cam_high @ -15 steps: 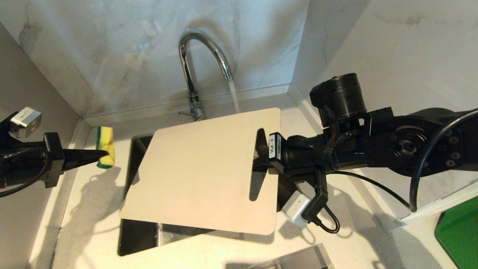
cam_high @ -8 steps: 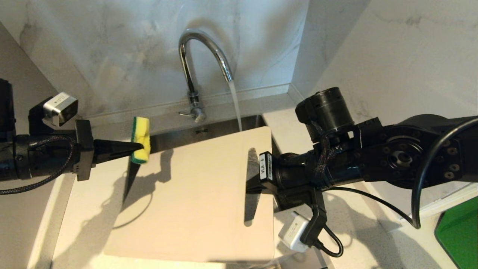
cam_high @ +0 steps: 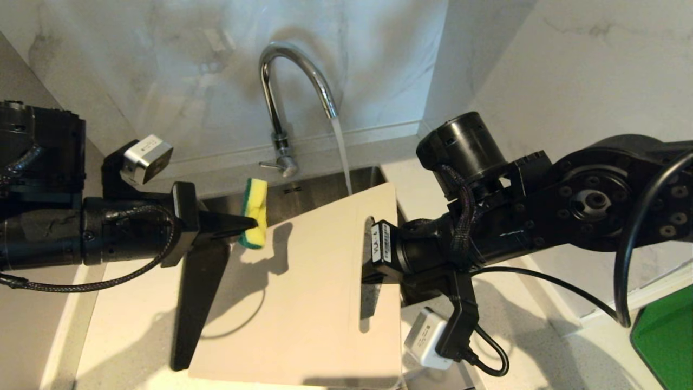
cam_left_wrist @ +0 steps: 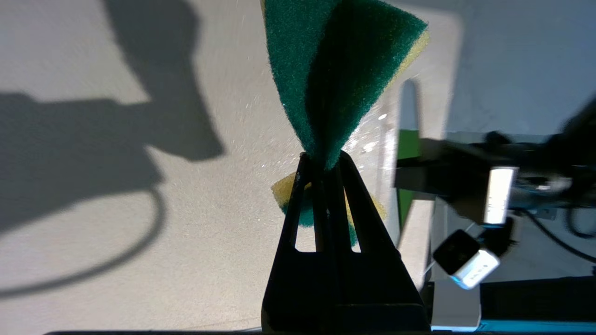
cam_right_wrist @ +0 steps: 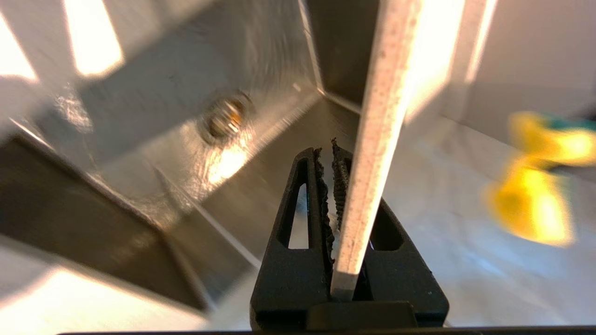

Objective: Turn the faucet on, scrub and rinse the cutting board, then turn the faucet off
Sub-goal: Scrub the cutting board underwater

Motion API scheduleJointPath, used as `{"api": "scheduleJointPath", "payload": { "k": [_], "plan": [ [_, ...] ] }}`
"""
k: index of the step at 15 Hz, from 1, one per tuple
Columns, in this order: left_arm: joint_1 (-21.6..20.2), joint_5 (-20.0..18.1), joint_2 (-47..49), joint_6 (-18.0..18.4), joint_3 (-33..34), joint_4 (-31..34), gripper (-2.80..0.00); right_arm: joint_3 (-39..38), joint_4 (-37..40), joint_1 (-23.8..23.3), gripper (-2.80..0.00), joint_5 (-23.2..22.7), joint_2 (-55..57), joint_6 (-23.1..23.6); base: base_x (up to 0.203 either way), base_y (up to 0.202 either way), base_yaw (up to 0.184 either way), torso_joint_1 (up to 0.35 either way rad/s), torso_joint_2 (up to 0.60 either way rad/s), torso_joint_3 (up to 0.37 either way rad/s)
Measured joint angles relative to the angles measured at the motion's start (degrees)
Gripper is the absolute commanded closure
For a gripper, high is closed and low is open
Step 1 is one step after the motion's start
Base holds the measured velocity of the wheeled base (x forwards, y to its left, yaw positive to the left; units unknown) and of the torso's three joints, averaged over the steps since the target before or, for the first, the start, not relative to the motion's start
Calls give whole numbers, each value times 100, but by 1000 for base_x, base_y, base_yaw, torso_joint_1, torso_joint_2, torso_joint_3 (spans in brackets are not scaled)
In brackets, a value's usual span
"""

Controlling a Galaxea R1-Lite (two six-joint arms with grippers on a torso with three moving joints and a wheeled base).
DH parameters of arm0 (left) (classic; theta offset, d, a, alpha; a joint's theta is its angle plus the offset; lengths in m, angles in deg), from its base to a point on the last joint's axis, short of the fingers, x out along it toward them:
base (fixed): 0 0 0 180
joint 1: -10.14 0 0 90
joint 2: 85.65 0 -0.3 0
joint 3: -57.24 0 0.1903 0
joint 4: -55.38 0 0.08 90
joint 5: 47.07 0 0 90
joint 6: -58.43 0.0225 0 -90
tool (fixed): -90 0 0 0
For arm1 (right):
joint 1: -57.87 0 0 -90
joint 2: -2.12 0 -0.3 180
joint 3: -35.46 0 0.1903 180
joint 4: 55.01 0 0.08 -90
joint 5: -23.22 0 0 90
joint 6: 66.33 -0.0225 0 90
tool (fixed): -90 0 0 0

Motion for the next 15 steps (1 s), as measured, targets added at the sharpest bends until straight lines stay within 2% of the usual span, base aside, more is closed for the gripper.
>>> {"api": "scheduleJointPath", "payload": {
  "k": [4,8,12,15],
  "plan": [
    [232,50,135,-17,-80,-14,0,843,537,335,0,306,147,233,0,0,0,0,0,0],
    [317,61,163,-86,-188,-5,0,1711,1076,656,0,332,542,436,0,0,0,0,0,0],
    [297,81,229,-137,-47,-17,0,1839,1110,714,0,340,662,424,0,0,0,0,0,0],
    [87,64,253,-105,242,-24,0,1846,1113,716,0,348,682,417,0,0,0,0,0,0]
  ]
}}
